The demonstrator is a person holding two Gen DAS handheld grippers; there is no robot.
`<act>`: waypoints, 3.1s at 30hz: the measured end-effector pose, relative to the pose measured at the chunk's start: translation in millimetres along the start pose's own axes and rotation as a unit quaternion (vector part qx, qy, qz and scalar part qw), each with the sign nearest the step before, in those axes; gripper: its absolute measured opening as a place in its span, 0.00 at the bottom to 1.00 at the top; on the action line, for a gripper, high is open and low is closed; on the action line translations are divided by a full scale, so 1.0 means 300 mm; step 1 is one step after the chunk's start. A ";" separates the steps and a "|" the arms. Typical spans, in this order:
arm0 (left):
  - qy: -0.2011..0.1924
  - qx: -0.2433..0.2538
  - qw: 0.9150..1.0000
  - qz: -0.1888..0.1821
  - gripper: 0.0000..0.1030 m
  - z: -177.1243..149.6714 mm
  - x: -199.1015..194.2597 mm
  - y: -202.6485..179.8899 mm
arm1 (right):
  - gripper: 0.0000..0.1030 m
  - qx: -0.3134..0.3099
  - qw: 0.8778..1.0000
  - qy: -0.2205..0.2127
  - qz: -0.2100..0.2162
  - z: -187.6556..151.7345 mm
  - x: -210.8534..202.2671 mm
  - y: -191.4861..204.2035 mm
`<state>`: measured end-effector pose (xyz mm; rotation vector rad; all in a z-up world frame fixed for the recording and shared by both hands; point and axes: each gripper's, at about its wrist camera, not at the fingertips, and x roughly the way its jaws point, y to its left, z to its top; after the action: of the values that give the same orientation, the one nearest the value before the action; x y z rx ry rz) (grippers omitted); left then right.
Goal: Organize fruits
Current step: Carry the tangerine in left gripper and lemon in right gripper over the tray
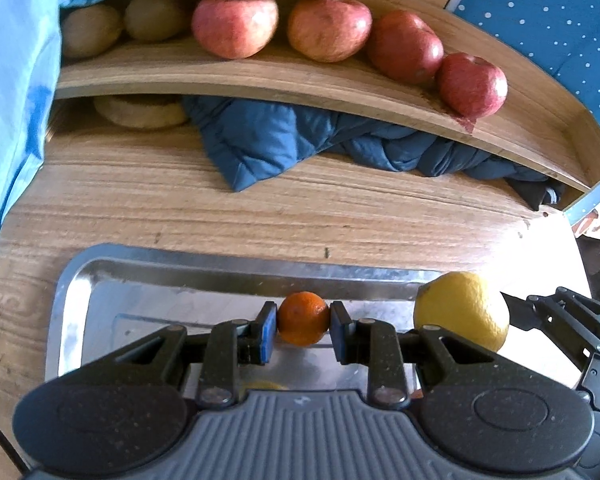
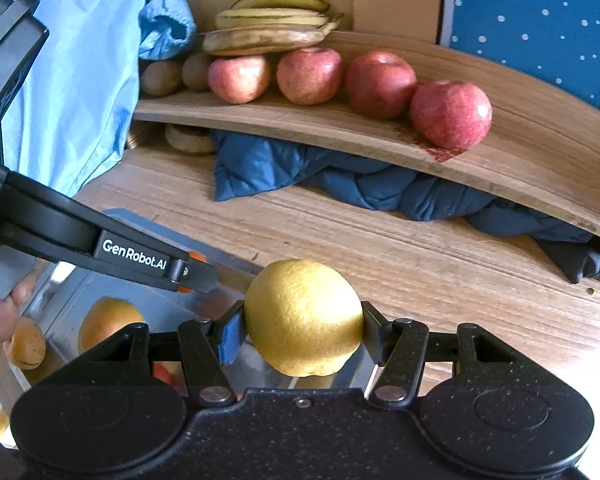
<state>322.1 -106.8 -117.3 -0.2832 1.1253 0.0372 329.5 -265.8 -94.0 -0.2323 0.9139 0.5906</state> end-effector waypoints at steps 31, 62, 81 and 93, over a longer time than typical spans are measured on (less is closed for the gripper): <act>0.005 -0.049 0.998 0.041 0.30 -0.025 -0.005 0.147 | 0.59 -0.034 0.998 0.021 0.043 0.005 0.074 0.106; 0.011 -0.047 0.998 0.045 0.30 -0.012 0.004 0.155 | 0.59 -0.033 0.998 0.030 0.047 0.017 0.103 0.119; 0.009 -0.047 0.998 0.045 0.30 -0.013 0.003 0.151 | 0.59 -0.029 0.998 0.043 0.044 0.006 0.111 0.113; 0.010 -0.046 0.998 0.046 0.32 -0.014 0.003 0.150 | 0.59 -0.024 0.998 0.042 0.041 0.000 0.110 0.108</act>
<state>311.1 -64.7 -129.2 -0.3138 1.1582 0.1686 326.5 -226.7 -118.5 -0.2656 0.9939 0.6827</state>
